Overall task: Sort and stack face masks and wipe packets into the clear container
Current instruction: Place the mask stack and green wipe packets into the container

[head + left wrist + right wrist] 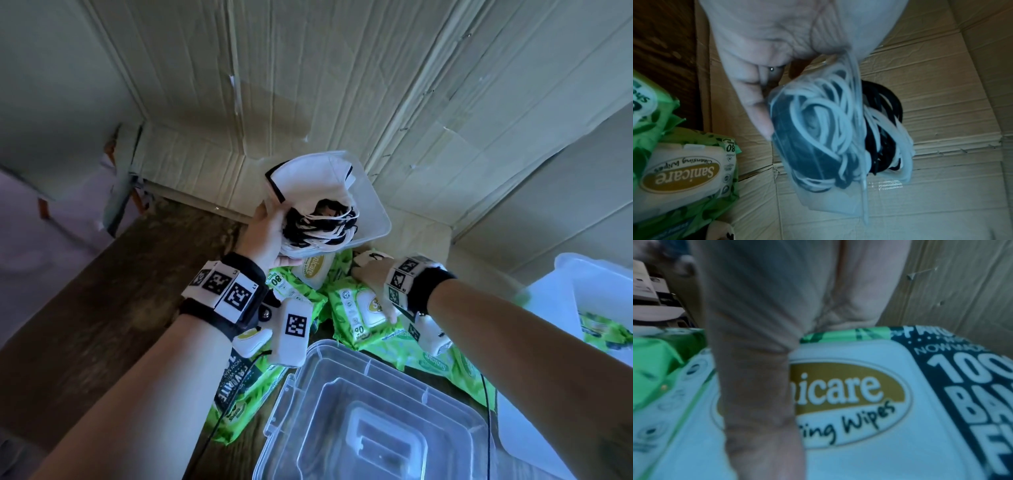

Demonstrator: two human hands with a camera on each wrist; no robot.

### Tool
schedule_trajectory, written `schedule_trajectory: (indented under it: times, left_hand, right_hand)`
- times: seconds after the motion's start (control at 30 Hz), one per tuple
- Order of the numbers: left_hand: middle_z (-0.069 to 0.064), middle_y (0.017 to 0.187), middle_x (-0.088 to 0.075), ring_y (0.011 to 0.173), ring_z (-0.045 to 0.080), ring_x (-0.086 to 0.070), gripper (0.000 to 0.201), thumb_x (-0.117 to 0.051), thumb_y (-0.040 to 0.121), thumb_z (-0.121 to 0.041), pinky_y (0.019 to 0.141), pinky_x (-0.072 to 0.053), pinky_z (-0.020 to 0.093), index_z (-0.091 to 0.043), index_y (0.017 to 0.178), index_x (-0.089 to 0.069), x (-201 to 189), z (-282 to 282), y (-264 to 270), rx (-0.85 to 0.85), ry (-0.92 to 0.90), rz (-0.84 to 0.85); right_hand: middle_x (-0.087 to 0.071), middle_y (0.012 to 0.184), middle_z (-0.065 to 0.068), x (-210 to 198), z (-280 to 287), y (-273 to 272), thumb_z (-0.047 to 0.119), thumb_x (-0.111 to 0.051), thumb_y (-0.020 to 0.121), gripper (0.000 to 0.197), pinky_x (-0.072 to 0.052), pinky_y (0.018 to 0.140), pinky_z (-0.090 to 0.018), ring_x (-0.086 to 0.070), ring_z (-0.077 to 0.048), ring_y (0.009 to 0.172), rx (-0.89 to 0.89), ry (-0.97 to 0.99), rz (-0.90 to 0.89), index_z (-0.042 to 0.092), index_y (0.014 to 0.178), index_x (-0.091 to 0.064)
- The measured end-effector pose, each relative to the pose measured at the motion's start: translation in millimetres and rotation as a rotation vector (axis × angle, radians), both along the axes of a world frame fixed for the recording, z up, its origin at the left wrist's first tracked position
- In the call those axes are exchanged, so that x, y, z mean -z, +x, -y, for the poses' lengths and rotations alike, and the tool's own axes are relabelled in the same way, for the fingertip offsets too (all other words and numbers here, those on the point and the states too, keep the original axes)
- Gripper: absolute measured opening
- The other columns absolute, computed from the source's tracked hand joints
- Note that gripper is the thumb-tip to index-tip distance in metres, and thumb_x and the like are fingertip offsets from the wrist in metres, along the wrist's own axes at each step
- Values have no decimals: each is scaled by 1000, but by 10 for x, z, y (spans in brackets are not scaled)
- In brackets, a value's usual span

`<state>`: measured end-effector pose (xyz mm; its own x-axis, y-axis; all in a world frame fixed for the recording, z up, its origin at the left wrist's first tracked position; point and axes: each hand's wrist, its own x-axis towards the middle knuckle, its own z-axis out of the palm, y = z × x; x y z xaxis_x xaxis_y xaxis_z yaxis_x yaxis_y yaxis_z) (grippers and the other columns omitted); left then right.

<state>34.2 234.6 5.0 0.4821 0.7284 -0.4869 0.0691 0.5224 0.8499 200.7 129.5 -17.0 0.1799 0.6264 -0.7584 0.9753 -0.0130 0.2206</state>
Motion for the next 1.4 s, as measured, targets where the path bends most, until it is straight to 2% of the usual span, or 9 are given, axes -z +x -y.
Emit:
schedule_trajectory:
  times: [0.2, 0.4, 0.5, 0.63, 0.77, 0.97, 1.13, 1.23, 1.4]
  left_hand:
    - [16, 125, -56, 77, 26, -63, 48, -47, 94, -41, 40, -52, 27, -12, 132, -42, -116, 196, 156, 7, 54, 18]
    - [7, 117, -56, 85, 24, -62, 39, -45, 95, -37, 48, -57, 32, -16, 128, -40, -360, 604, 404, 63, 124, 67]
    - [19, 128, -52, 102, 42, -58, 46, -48, 94, -36, 51, -57, 39, -13, 133, -38, -394, 863, 591, 96, 121, 96]
    - [18, 118, -58, 73, 30, -66, 42, -52, 94, -31, 45, -56, 36, -10, 130, -44, -375, 1264, 874, 138, 126, 111]
    - [11, 123, -58, 85, 31, -65, 43, -53, 93, -37, 45, -56, 34, -16, 128, -43, -331, 1654, 1084, 196, 116, 91]
    - [11, 122, -59, 82, 31, -67, 50, -54, 91, -45, 47, -57, 34, -21, 132, -41, -221, 1935, 1285, 242, 223, 44]
    - [11, 125, -59, 90, 36, -67, 45, -50, 93, -45, 51, -58, 35, -25, 133, -43, -191, 1980, 1359, 229, 256, -9]
    - [11, 124, -59, 89, 37, -66, 45, -49, 94, -43, 46, -56, 33, -23, 133, -42, -186, 2026, 1424, 234, 256, -18]
    - [11, 120, -61, 81, 33, -67, 49, -54, 91, -45, 45, -56, 31, -23, 133, -43, -151, 2107, 1499, 233, 255, -27]
  right_hand:
    - [-57, 96, 0, -477, 578, -98, 16, -75, 68, 71, -36, 81, -27, -55, -28, 104, 94, 310, -103, 15, 129, -39]
    - [-59, 92, 7, -1357, 1474, -54, 17, -74, 62, 59, -27, 69, -19, -55, -13, 87, 132, 647, -207, 22, 118, -54]
    - [-55, 80, 7, -1852, 2029, 132, 12, -77, 53, 55, -32, 59, -15, -49, -9, 74, 293, 812, -234, 15, 105, -60]
    - [-60, 81, -14, -2148, 2671, 604, 1, -79, 50, 52, -39, 69, -36, -57, -31, 78, 462, 1041, -34, 4, 97, -59]
    - [-58, 90, -14, -1740, 3033, 1151, 10, -80, 55, 59, -37, 70, -32, -55, -31, 87, 657, 953, 163, 7, 108, -54]
    - [-56, 96, -9, -892, 3268, 1711, 9, -81, 60, 65, -39, 73, -28, -55, -31, 106, 916, 715, 52, 7, 118, -51]
    - [-57, 120, -9, -312, 3186, 1820, 5, -73, 67, 72, -46, 88, -36, -51, -29, 115, 848, 587, 36, 16, 132, -44]
    - [-36, 141, -14, 110, 3116, 1720, 16, -62, 84, 67, -32, 107, -44, -35, -31, 130, 935, 622, -21, 20, 142, -28]
    - [16, 154, -9, 378, 3194, 1636, 47, -54, 83, 86, -5, 112, -55, 5, -28, 143, 819, 732, 111, 28, 147, 0]
